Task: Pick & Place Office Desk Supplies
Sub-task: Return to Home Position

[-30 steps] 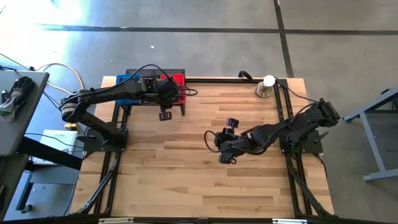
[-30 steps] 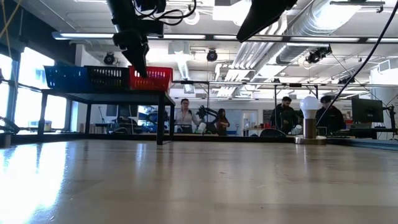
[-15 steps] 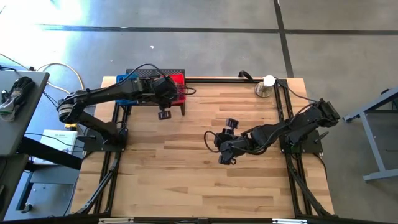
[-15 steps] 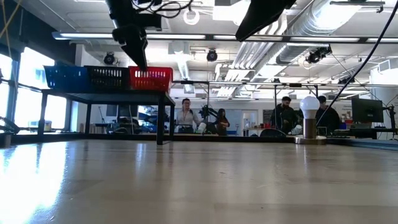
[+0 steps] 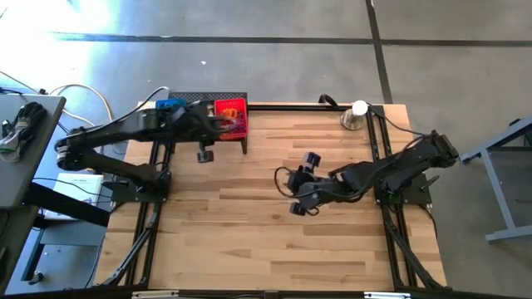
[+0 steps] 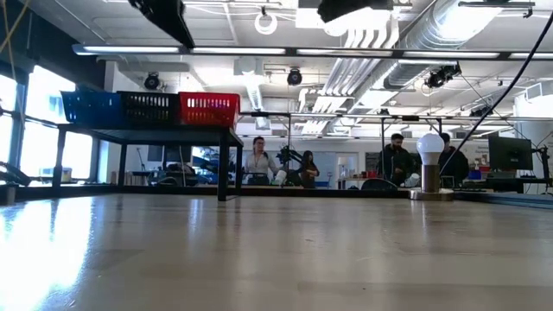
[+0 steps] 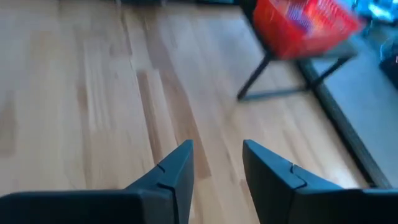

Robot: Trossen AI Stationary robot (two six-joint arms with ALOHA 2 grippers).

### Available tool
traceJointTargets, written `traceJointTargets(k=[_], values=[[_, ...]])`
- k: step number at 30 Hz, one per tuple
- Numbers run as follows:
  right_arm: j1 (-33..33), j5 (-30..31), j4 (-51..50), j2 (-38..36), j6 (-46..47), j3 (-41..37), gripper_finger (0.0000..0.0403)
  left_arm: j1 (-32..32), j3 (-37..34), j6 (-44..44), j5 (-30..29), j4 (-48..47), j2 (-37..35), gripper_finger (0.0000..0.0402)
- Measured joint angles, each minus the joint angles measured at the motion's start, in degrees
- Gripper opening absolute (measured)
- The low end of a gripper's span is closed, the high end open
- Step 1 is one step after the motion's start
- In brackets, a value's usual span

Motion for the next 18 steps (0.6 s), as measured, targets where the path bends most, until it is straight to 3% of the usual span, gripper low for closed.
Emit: traceJointTargets(k=[5, 9, 12, 18], values=[[0.91, 0.87, -2.40, -5.25, -1.40, 2.06, 0.0107, -4.17, 0.00, -3.65, 0.04, -0.01, -6.70, 0.0065], [0.93, 0.09, -6.11, -11.64, 0.21, 2.09, 0.0050, -6.57, 0.00, -9.49, 0.09, -1.85, -12.17, 0.0061], [0.96, -4.56, -7.83, -17.22, 0.90, 1.80, 0.0010, -7.41, -0.61, -14.92, 0.83, -3.38, -16.75, 0.0048], [1.02, -11.21, -0.61, -30.12, -2.63, -5.44, 0.0003, -7.75, -9.56, -20.16, 0.84, 4.84, -27.34, 0.0005]])
